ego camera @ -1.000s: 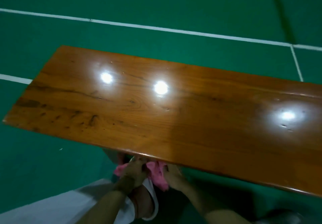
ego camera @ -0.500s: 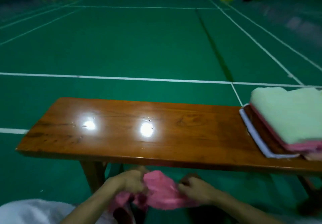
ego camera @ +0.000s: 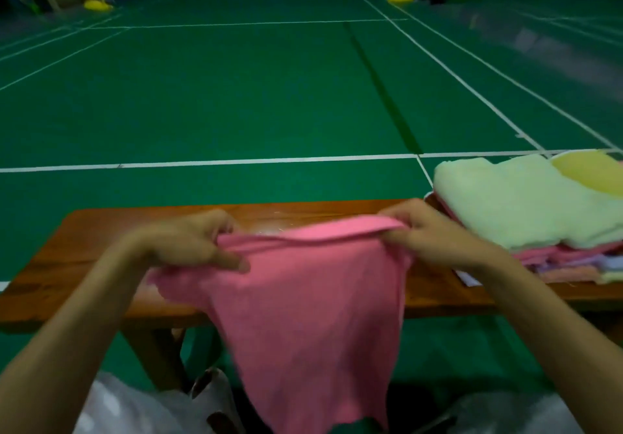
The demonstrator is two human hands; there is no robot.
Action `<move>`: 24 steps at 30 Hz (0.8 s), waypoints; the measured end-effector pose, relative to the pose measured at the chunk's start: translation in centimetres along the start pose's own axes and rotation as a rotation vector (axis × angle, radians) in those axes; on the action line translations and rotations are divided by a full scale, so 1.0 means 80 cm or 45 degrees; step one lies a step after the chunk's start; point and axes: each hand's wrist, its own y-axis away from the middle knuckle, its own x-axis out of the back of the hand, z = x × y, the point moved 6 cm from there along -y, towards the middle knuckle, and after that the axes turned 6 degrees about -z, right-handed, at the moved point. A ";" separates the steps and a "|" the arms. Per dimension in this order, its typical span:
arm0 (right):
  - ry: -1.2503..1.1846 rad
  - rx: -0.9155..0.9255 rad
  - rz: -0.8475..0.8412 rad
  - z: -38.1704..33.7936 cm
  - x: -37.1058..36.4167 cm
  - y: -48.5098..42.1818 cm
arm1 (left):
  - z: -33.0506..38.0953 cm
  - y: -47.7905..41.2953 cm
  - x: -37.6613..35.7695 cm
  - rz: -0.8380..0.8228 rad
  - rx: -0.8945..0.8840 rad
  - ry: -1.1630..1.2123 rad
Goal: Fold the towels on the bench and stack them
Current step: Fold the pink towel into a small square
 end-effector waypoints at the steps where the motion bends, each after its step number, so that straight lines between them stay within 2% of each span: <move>1: -0.092 -0.002 0.098 -0.003 0.017 -0.006 | 0.011 -0.001 0.018 0.040 -0.040 0.052; 4: -0.328 -0.035 0.400 -0.004 0.063 -0.035 | 0.026 -0.021 0.070 0.171 -0.121 0.252; 7: -0.358 -0.074 0.654 0.004 0.102 -0.084 | 0.028 -0.077 0.121 0.419 -0.130 0.275; 10: -0.384 -0.227 0.853 0.041 0.135 -0.147 | 0.022 -0.152 0.174 0.821 -0.120 0.113; 12: -0.410 -0.326 0.968 0.080 0.153 -0.184 | 0.013 -0.191 0.189 1.068 0.012 -0.099; 15: -0.333 -0.493 0.926 0.126 0.147 -0.219 | 0.006 -0.222 0.154 1.261 0.217 -0.484; 17: 0.131 -0.547 0.702 0.135 0.111 -0.216 | 0.005 -0.229 0.093 1.200 0.151 -0.593; 19: 0.598 -0.474 0.504 0.136 0.049 -0.190 | -0.011 -0.231 0.017 0.959 0.088 -0.641; 22: 0.843 -0.389 0.237 0.149 -0.048 -0.144 | -0.044 -0.228 -0.069 0.624 0.135 -0.762; 24: 0.877 -0.429 0.198 0.164 -0.067 -0.130 | -0.056 -0.227 -0.079 0.625 0.154 -0.761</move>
